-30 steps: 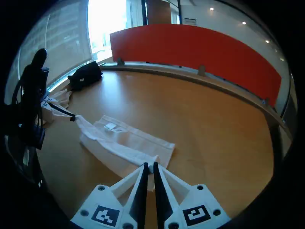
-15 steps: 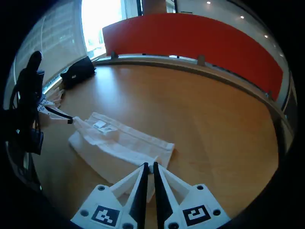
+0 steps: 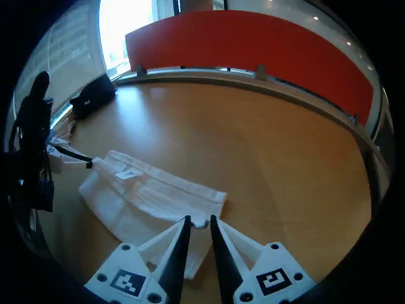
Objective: Fold towel
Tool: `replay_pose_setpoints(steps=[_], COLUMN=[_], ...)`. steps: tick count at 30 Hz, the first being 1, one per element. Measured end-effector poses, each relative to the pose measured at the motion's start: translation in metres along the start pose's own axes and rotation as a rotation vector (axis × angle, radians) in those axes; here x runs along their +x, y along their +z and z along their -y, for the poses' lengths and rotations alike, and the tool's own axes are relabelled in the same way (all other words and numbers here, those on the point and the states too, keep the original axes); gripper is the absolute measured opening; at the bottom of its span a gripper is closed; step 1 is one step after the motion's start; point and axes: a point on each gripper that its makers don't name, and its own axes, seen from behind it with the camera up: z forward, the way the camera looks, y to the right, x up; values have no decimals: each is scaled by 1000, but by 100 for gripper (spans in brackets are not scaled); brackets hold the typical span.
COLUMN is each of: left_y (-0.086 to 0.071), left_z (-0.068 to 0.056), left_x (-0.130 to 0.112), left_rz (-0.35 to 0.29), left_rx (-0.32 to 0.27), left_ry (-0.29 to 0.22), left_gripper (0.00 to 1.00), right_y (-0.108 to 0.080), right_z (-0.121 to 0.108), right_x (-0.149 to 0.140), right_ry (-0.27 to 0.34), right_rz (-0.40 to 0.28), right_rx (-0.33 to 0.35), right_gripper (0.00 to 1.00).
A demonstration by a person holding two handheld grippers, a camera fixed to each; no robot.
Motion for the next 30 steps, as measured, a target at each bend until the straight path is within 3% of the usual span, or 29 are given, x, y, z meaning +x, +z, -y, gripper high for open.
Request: replay_pose_setpoints(steps=[7,11,15,17,21,30], left_y=[7,10,14,15,16,9], left_z=[6,9,14,17,22,25], left_x=[5,9,11,11,13,16], left_rz=[2,3,5,4,0,-14], left_rx=[23,32,41,50,63,73], left_ry=[18,16,14,14,10,-7], left_gripper=[26,36,50,64,94,95], right_y=[4,4,2,1,-1,-2], right_z=[-5,-8,-7,-7,-7,-7], right_x=[-2,-2,-1,0,2,2], right_ry=[-8,-9,-18,-21,-20,-22], right_rz=[10,4,-3,-6,-13,-16], right_rx=[-18,-33,-39,-39,-44,-45], right_gripper=[37,60,90,97,100,100])
